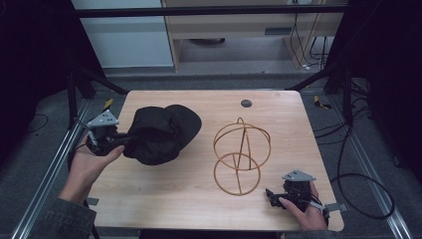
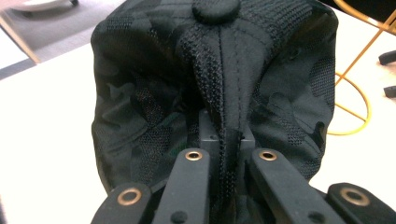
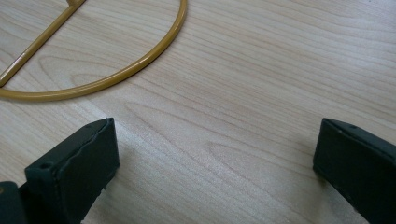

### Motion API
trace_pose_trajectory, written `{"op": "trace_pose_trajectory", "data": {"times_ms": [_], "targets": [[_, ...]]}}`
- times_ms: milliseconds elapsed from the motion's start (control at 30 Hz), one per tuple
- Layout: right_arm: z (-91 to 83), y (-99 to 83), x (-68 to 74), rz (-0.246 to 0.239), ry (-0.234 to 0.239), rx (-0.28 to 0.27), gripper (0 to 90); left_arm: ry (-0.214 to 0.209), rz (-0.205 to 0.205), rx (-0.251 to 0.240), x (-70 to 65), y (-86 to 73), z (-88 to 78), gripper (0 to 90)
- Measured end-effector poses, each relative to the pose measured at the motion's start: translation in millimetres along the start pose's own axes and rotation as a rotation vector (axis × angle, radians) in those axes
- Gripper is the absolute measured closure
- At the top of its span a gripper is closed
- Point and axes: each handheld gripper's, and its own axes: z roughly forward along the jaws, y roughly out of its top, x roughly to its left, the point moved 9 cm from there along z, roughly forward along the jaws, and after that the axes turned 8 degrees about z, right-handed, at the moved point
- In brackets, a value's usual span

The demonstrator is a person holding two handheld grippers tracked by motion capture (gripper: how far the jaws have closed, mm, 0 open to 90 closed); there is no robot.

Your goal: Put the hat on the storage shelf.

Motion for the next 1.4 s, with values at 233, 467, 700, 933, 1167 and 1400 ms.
{"op": "trace_pose_trajectory", "data": {"times_ms": [233,467,700,933,1167,1400], "targets": [[0.2,0.2,0.1,0.003,-0.002,0.0,0.4,0.068,0.0,0.001,8.8,13.1,-29.9,87.5],[0.3,0.2,0.1,0.005,-0.003,0.0,0.4,0.087,0.011,-0.016,3.2,19.2,-48.1,87.5],[0.6,0.6,0.2,0.007,-0.006,-0.001,0.4,0.084,0.049,-0.029,-8.2,29.7,-54.0,87.5],[0.3,0.5,0.8,0.013,-0.003,0.001,0.4,0.083,0.09,-0.051,-17.9,44.6,-56.9,87.5],[0.4,0.7,0.6,0.011,-0.004,0.001,0.4,0.066,0.104,-0.082,-26.2,66.4,-64.7,87.5],[0.4,0.7,0.5,0.01,-0.003,0.002,0.4,0.06,0.12,-0.104,-35.2,91.4,-69.4,87.5]]}}
